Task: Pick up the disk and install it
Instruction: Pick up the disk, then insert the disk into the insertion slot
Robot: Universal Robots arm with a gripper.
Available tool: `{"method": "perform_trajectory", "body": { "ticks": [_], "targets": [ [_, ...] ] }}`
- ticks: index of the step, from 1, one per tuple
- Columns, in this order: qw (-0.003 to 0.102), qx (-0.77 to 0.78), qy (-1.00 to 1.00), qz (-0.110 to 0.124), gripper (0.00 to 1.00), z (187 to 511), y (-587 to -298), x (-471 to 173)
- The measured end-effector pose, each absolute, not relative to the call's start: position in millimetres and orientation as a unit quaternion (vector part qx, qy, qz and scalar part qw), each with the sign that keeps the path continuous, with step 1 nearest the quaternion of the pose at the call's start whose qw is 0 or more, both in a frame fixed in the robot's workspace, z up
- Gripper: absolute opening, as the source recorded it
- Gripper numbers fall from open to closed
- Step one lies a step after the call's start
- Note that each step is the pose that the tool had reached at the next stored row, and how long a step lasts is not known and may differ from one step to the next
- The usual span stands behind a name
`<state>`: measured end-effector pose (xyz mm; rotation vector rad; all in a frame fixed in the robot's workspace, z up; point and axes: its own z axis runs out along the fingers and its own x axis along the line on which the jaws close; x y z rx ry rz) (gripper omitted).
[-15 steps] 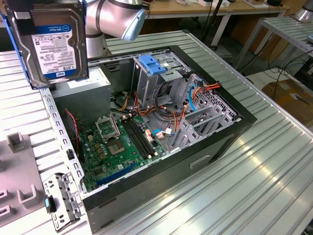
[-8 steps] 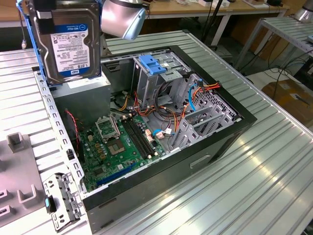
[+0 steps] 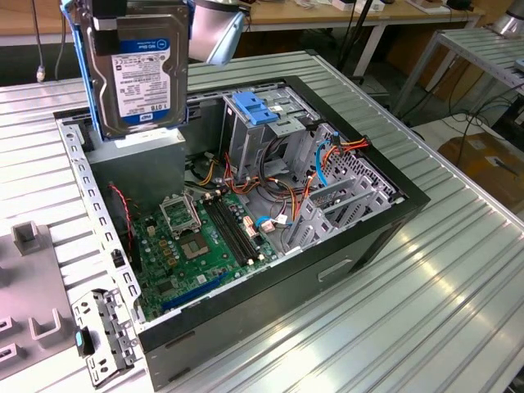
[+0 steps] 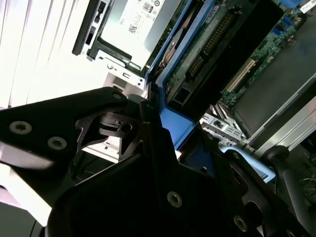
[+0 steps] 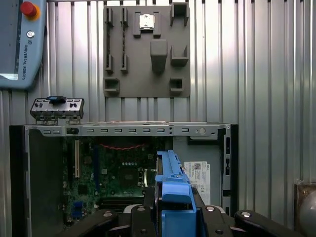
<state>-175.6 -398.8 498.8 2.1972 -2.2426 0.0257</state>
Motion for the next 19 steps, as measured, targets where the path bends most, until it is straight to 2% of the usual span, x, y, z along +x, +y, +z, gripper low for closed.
{"method": "perform_trajectory", "body": {
  "ticks": [19],
  "targets": [
    [0.001, 0.7, -0.714, 0.008, 0.37, 498.6, -402.5, -166.4]
  ]
}}
